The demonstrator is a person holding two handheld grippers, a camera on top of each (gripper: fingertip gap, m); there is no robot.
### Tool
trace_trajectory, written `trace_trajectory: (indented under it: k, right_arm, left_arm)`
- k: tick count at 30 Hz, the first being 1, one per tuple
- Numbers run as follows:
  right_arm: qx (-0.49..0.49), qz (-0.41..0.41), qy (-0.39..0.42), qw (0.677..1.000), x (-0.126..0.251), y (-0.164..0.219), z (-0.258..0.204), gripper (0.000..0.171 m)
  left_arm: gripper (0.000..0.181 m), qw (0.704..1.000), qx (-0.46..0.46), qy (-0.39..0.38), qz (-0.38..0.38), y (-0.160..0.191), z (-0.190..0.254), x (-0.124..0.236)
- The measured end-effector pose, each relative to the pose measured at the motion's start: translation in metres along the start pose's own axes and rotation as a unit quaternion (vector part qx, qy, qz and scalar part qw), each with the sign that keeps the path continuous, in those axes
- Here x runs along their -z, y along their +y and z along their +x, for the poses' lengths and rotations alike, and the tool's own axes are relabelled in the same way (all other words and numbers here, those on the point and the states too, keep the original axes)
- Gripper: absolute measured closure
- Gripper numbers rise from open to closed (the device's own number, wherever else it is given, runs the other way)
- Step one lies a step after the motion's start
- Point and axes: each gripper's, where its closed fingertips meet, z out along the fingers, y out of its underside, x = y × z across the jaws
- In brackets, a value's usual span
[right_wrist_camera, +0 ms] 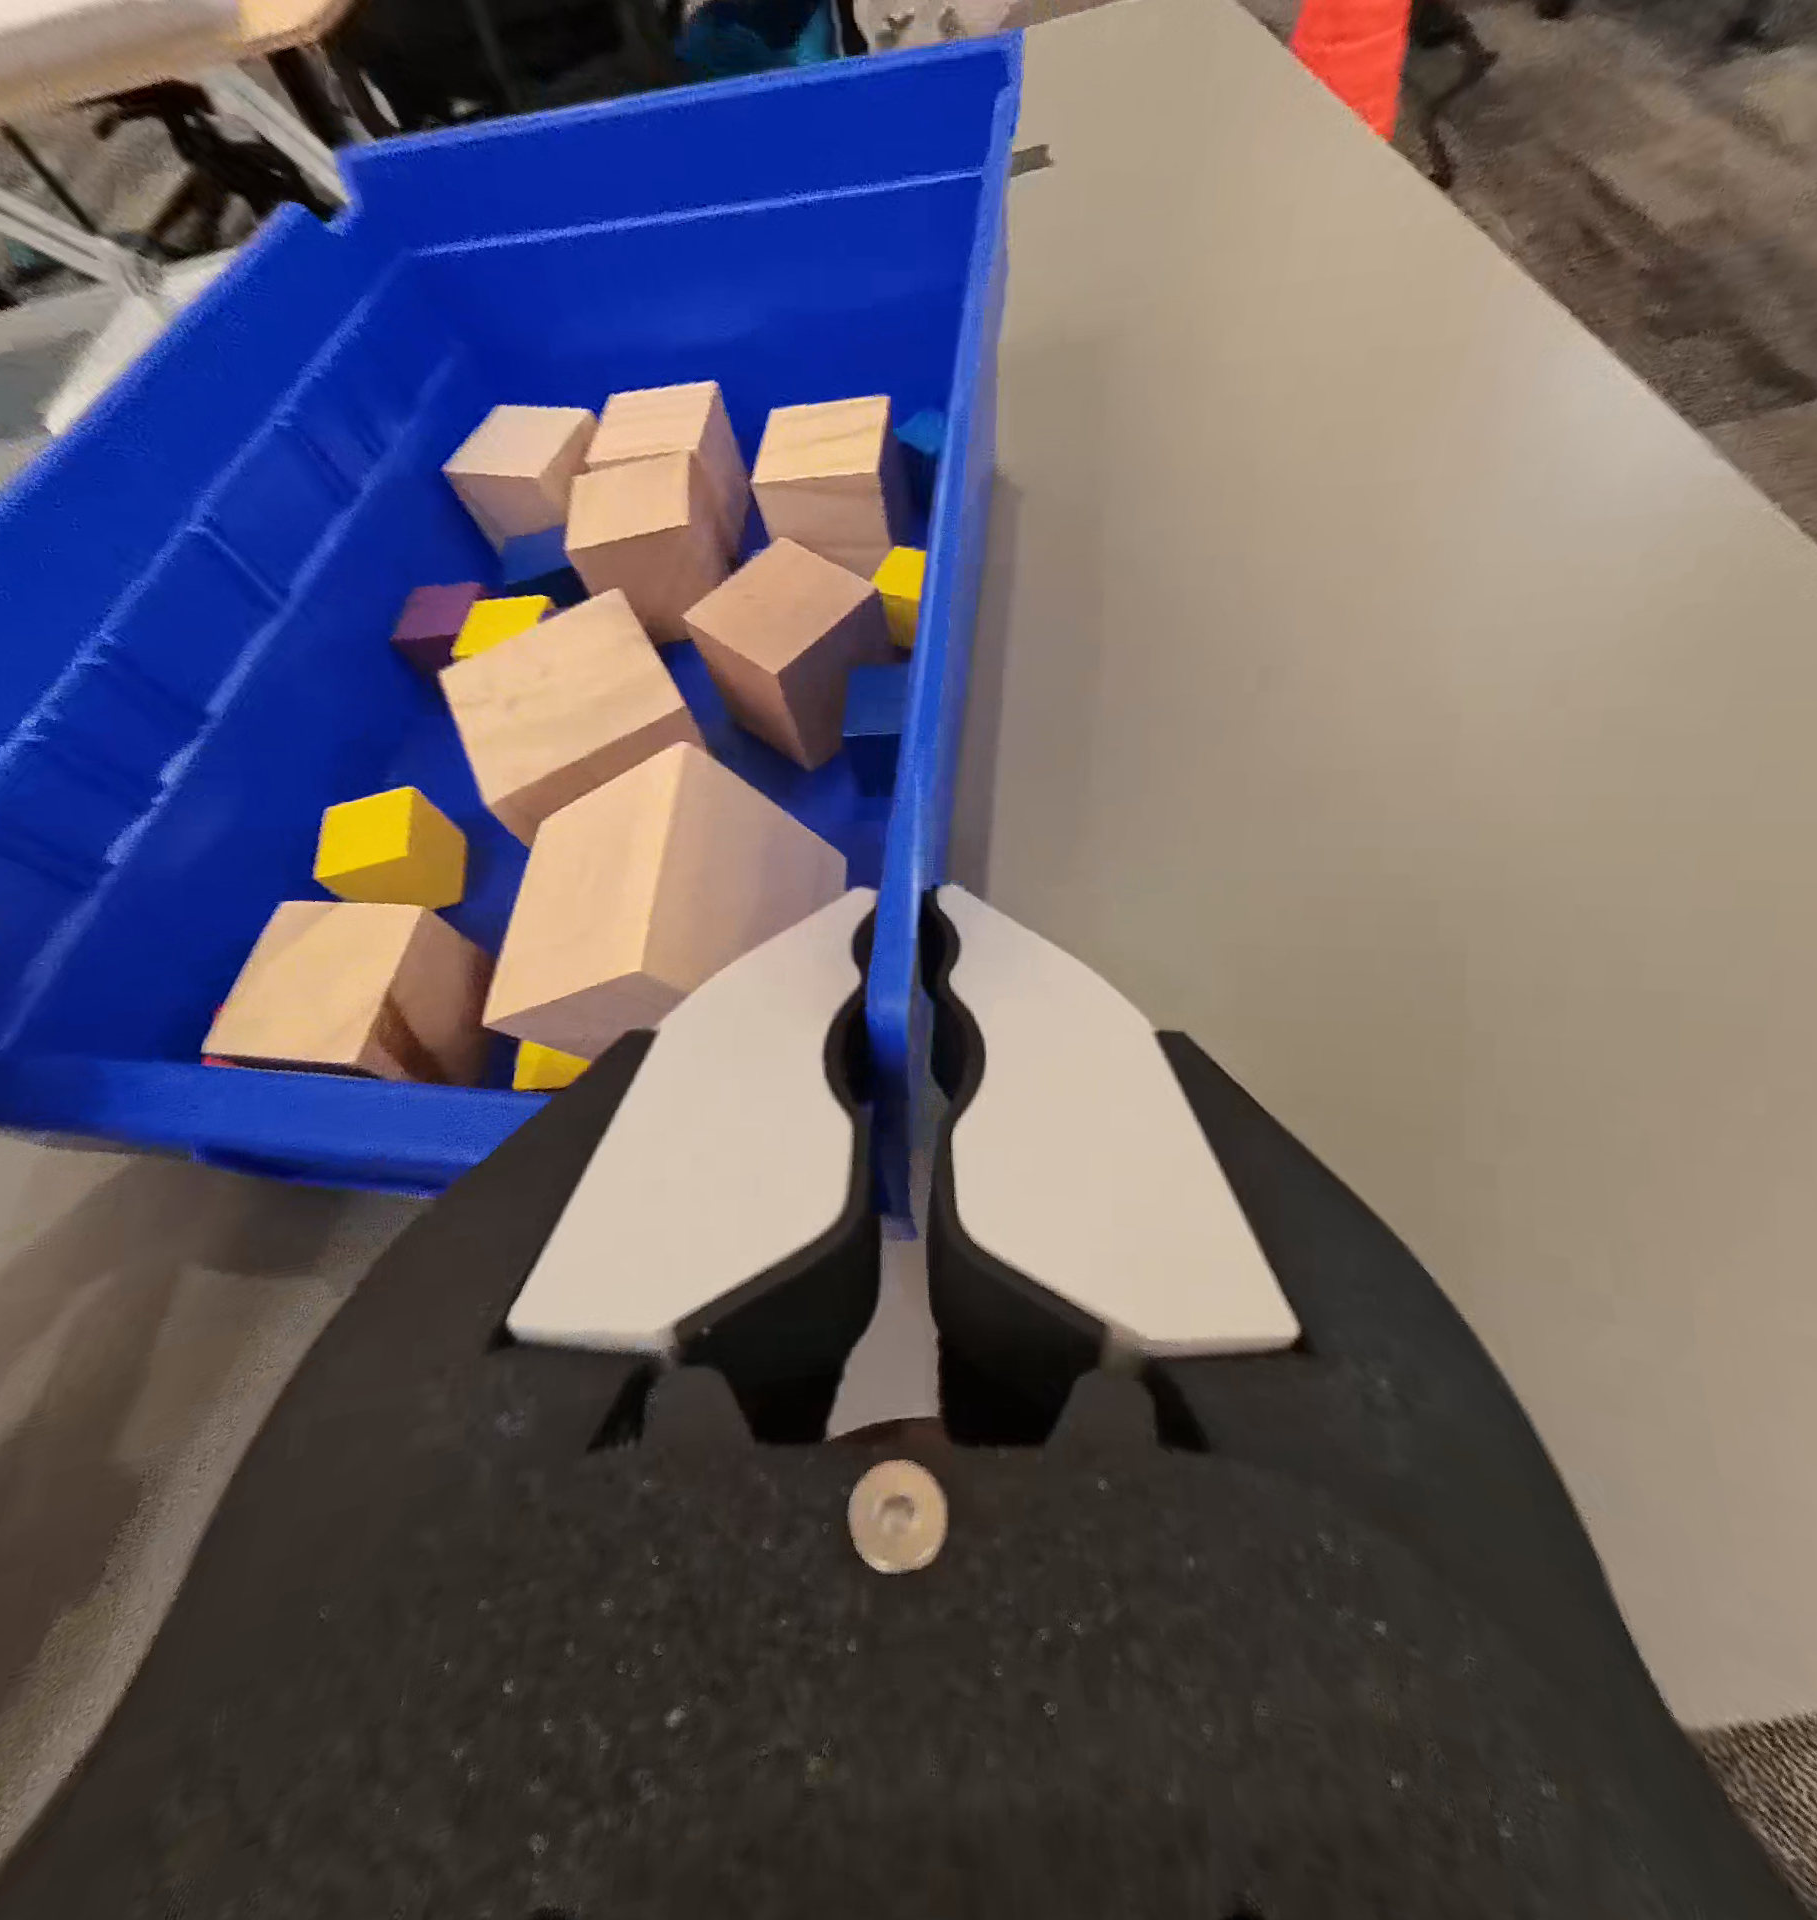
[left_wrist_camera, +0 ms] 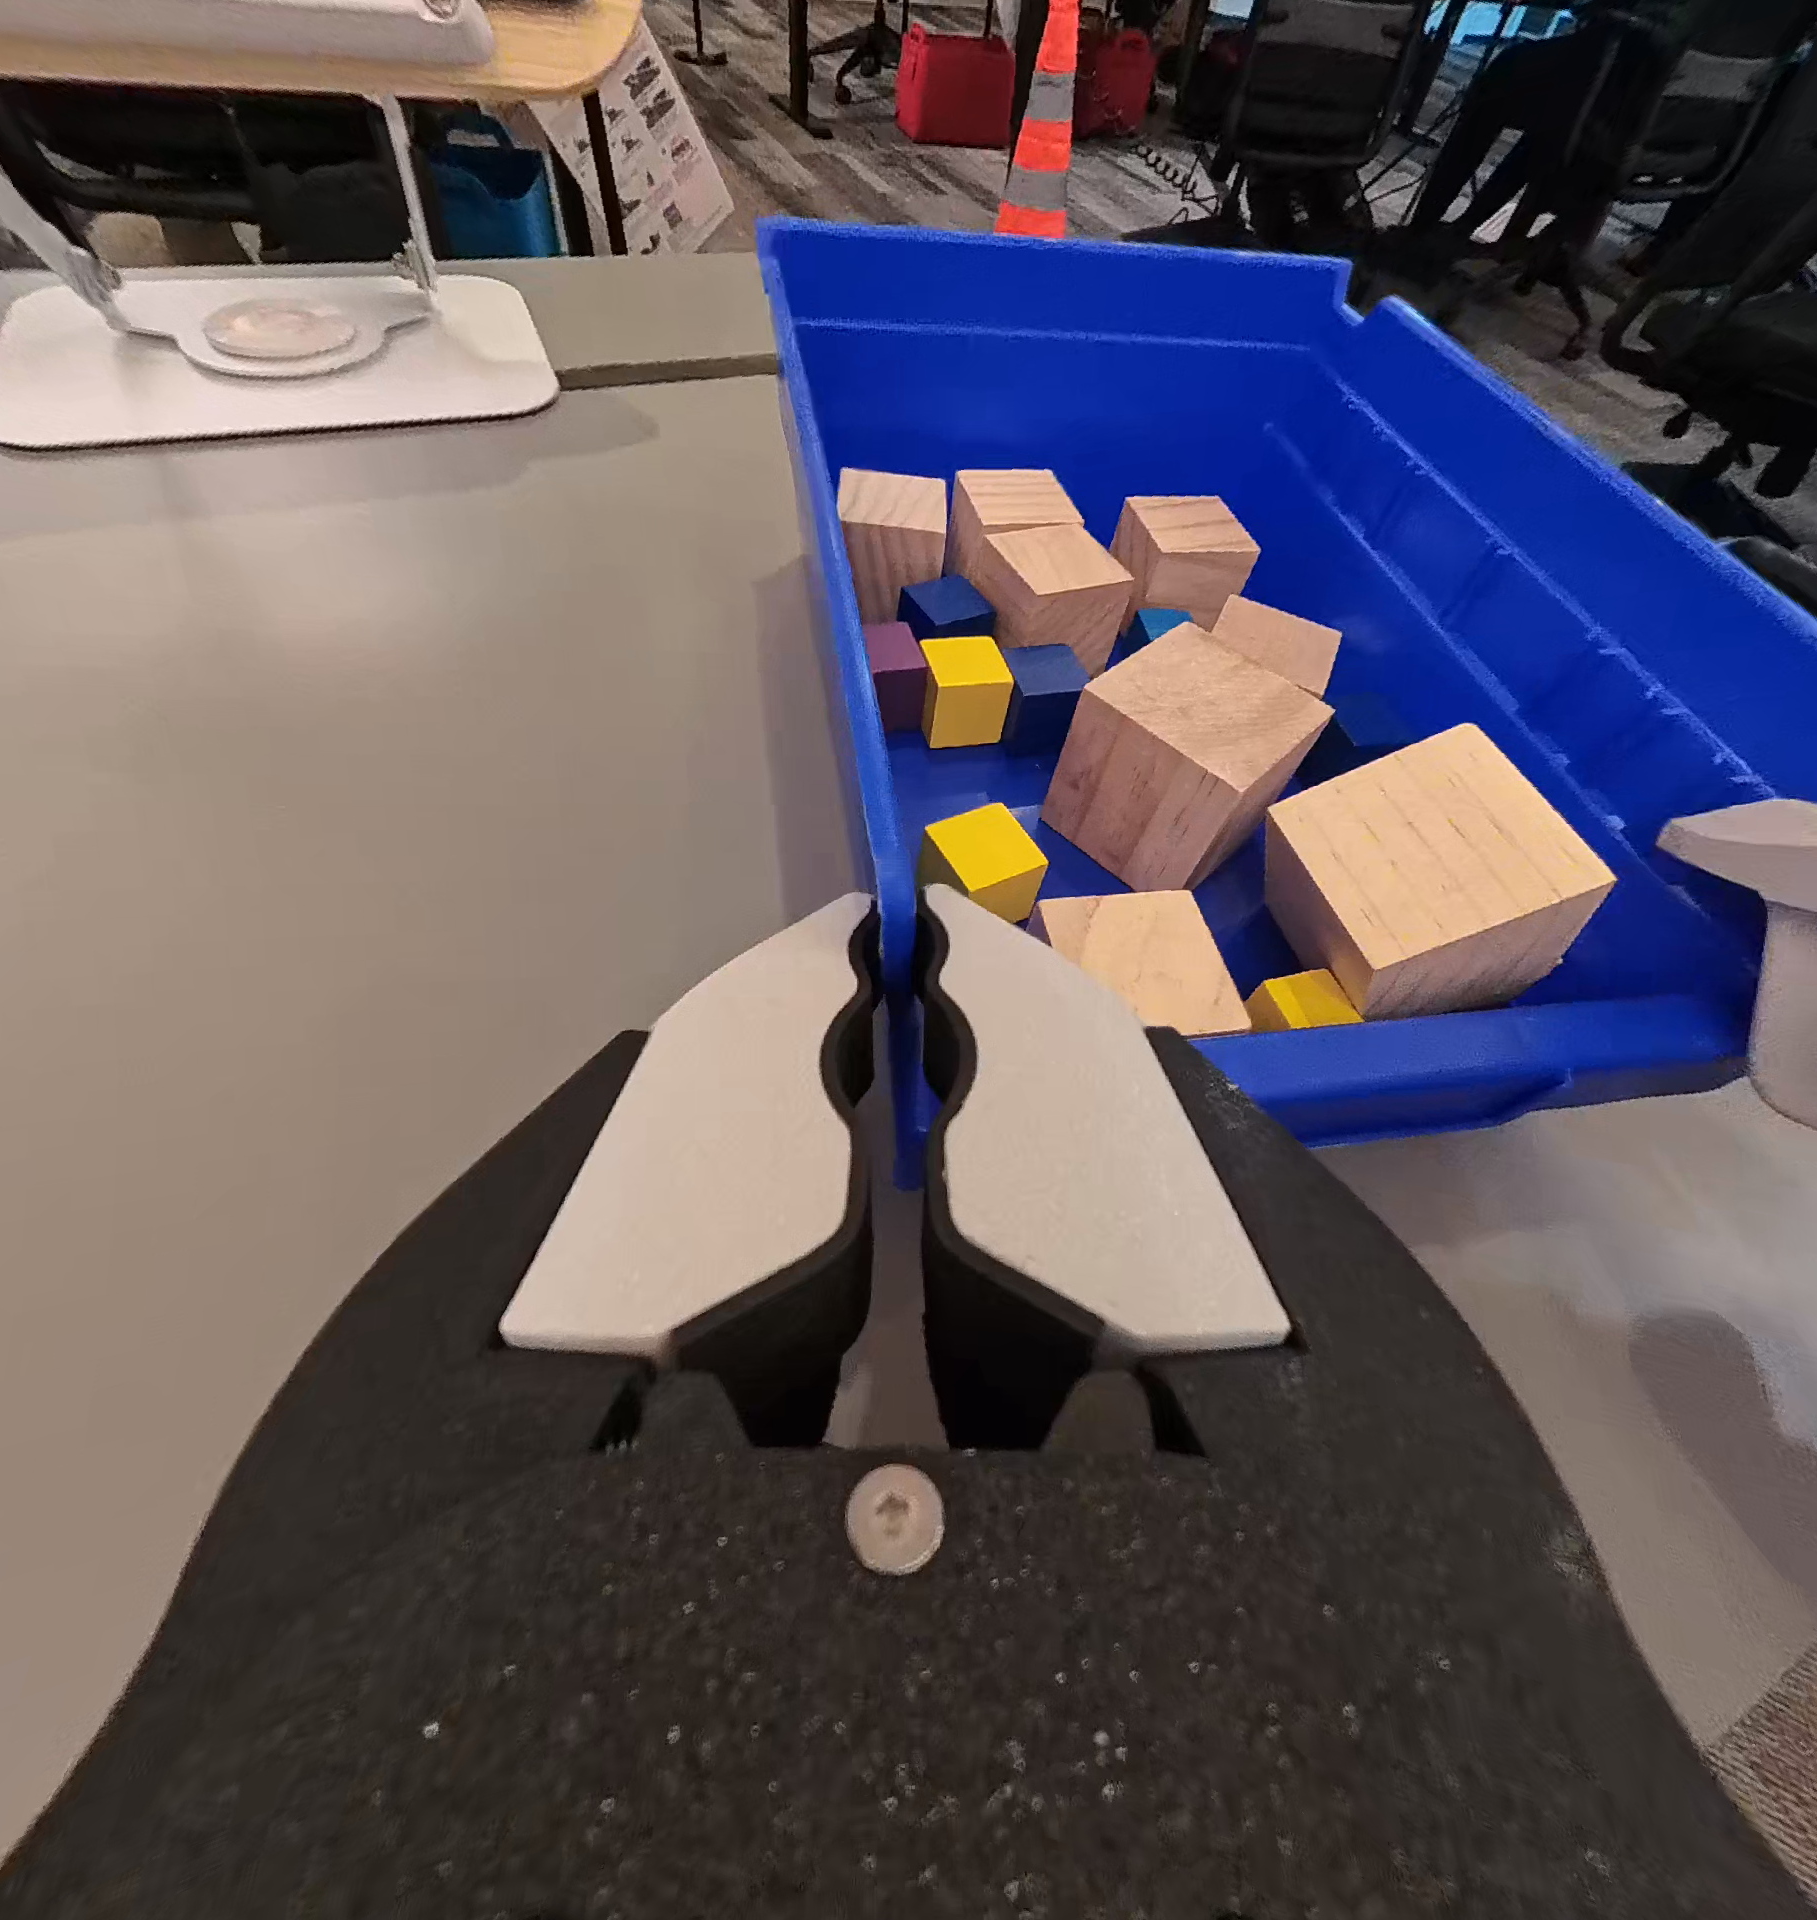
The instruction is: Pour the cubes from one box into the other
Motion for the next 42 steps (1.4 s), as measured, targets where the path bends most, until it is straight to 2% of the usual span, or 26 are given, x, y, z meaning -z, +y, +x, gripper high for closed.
trace_trajectory:
  k: [5, 12, 15, 18, 22, 27, 28, 29, 30, 31, 33, 35, 37, 39, 42]
  right_arm:
    - [0.014, -0.005, -0.017, 1.000, -0.007, 0.001, -0.052, 0.168]
    - [0.050, 0.007, -0.076, 0.996, -0.033, -0.012, -0.187, 0.169]
    - [0.049, 0.006, -0.101, 0.994, -0.047, -0.005, -0.241, 0.169]
    - [0.049, -0.011, -0.118, 0.992, -0.057, 0.007, -0.276, 0.169]
    - [0.074, -0.002, -0.105, 0.992, -0.063, 0.008, -0.291, 0.168]
    - [0.098, 0.015, -0.127, 0.987, -0.070, 0.009, -0.299, 0.165]
    - [0.094, 0.013, -0.141, 0.985, -0.068, 0.011, -0.299, 0.163]
    - [0.092, 0.004, -0.157, 0.983, -0.065, 0.014, -0.299, 0.157]
    - [0.091, 0.001, -0.167, 0.982, -0.061, 0.016, -0.296, 0.144]
    - [0.089, 0.004, -0.172, 0.981, -0.057, 0.015, -0.291, 0.136]
    - [0.086, 0.015, -0.189, 0.978, -0.048, 0.006, -0.282, 0.129]
    - [0.109, 0.023, -0.198, 0.974, -0.042, -0.007, -0.275, 0.117]
    - [0.135, 0.022, -0.207, 0.969, -0.036, -0.017, -0.273, 0.116]
    - [0.163, 0.030, -0.221, 0.961, -0.023, -0.027, -0.278, 0.117]
    - [0.172, 0.047, -0.287, 0.941, 0.010, -0.035, -0.305, 0.118]
  left_arm:
    - [0.178, 0.999, 0.005, -0.046, 0.021, -0.012, -0.045, 0.024]
    - [0.178, 0.989, 0.012, -0.136, 0.049, -0.027, -0.169, 0.071]
    - [0.179, 0.985, 0.012, -0.166, 0.050, -0.028, -0.219, 0.086]
    - [0.179, 0.982, 0.019, -0.183, 0.041, -0.022, -0.255, 0.093]
    - [0.178, 0.982, 0.044, -0.180, 0.031, -0.008, -0.277, 0.088]
    - [0.178, 0.981, 0.100, -0.162, 0.028, 0.009, -0.288, 0.081]
    - [0.166, 0.982, 0.105, -0.158, 0.023, 0.010, -0.290, 0.082]
    - [0.143, 0.982, 0.108, -0.154, 0.013, 0.012, -0.291, 0.084]
    - [0.126, 0.982, 0.114, -0.152, -0.001, 0.015, -0.293, 0.088]
    - [0.119, 0.980, 0.125, -0.154, -0.013, 0.016, -0.296, 0.096]
    - [0.130, 0.979, 0.147, -0.144, -0.013, 0.011, -0.298, 0.120]
    - [0.129, 0.982, 0.149, -0.112, 0.000, 0.001, -0.293, 0.152]
    - [0.128, 0.983, 0.144, -0.112, 0.026, -0.011, -0.304, 0.190]
    - [0.124, 0.982, 0.125, -0.138, 0.045, -0.015, -0.333, 0.225]
    - [0.121, 0.970, 0.108, -0.219, 0.017, 0.003, -0.414, 0.255]
